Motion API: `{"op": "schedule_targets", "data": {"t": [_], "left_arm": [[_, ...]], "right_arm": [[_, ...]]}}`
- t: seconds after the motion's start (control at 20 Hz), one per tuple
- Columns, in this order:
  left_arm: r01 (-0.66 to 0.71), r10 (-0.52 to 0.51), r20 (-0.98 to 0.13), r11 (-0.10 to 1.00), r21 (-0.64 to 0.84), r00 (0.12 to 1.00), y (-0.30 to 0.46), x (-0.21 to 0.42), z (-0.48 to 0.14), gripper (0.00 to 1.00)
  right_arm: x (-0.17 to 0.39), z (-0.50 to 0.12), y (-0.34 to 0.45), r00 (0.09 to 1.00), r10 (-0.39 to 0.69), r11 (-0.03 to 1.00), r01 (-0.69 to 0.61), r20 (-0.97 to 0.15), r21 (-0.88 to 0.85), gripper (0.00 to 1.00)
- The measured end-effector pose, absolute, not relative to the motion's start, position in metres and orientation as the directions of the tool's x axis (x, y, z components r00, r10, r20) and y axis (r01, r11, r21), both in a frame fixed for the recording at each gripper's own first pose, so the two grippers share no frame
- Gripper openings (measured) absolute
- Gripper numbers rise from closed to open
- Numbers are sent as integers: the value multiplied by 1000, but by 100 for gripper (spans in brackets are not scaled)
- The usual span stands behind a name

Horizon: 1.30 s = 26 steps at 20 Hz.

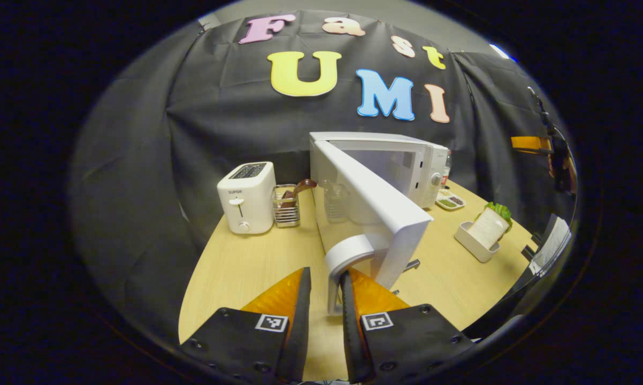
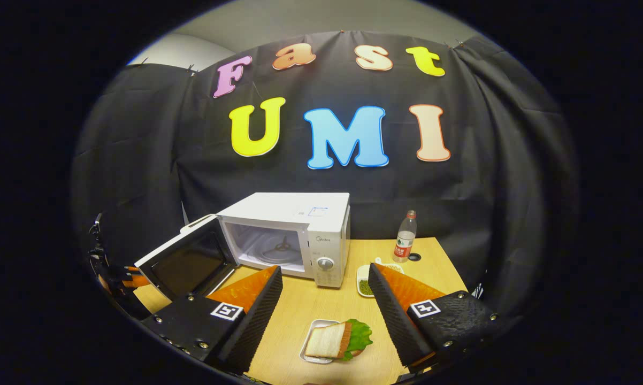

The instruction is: Open the microwave oven with the left hand, put the food in, and close the microwave oven.

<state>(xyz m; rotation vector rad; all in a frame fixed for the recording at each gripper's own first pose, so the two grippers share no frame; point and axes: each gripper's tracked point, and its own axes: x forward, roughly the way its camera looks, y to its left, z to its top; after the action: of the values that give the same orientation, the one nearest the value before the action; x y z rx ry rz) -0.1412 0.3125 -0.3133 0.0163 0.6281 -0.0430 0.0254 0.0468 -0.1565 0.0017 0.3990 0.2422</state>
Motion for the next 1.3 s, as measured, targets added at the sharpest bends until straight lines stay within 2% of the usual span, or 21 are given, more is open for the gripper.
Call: {"op": "schedule_targets", "data": {"t": [0.05,0.15,0.2,0.25,0.3,0.5,0.65,0.85,0.9,0.95,1.0,1.1,1.15,1.2,1.25,1.3], "left_arm": [[20,-9,-588,1000,13,809,321,-148,-311,37],[-55,63,-586,998,31,808,340,-165,-303,37],[-102,102,-561,994,33,821,346,-172,-285,40],[-142,141,-515,989,39,845,347,-173,-260,34],[-174,177,-460,983,50,870,343,-174,-229,33],[-229,244,-241,969,90,939,287,-144,-111,69],[-206,214,-126,976,68,969,219,-107,-45,97],[-98,98,-20,995,32,995,125,-64,4,99],[-73,74,-13,997,35,997,104,-56,9,99],[-56,57,-13,997,45,998,89,-49,10,95],[-44,45,-21,997,58,999,77,-42,7,99],[-24,28,-50,997,76,998,56,-31,-1,99],[-20,25,-60,997,79,998,49,-29,-3,99],[-17,23,-70,996,83,997,43,-27,-4,99],[-22,29,-79,996,90,996,40,-23,-4,99],[-31,40,-87,995,94,995,39,-21,-5,99]], "right_arm": [[25,-166,38,884,222,974,-222,-410,49,98],[22,-195,21,850,203,978,-201,-486,58,98],[19,-214,14,821,198,979,-191,-535,69,98],[14,-230,9,790,200,979,-183,-579,89,98],[11,-248,5,758,203,979,-169,-620,113,98],[-2,-305,-3,645,248,966,-105,-723,238,98],[-9,-329,1,576,299,945,-69,-761,319,98],[-21,-356,10,487,360,920,-46,-796,388,98],[-22,-361,12,472,374,914,-40,-798,404,98],[-22,-365,15,456,388,907,-37,-801,419,98],[-22,-370,16,439,394,906,-35,-808,423,98],[-22,-377,20,409,417,895,-30,-811,445,96],[-22,-376,21,401,440,879,-9,-804,477,82],[-20,-375,28,388,487,847,10,-783,531,45],[-24,-377,29,375,502,835,24,-779,550,46],[-21,-375,28,362,519,825,22,-774,564,26]]}}
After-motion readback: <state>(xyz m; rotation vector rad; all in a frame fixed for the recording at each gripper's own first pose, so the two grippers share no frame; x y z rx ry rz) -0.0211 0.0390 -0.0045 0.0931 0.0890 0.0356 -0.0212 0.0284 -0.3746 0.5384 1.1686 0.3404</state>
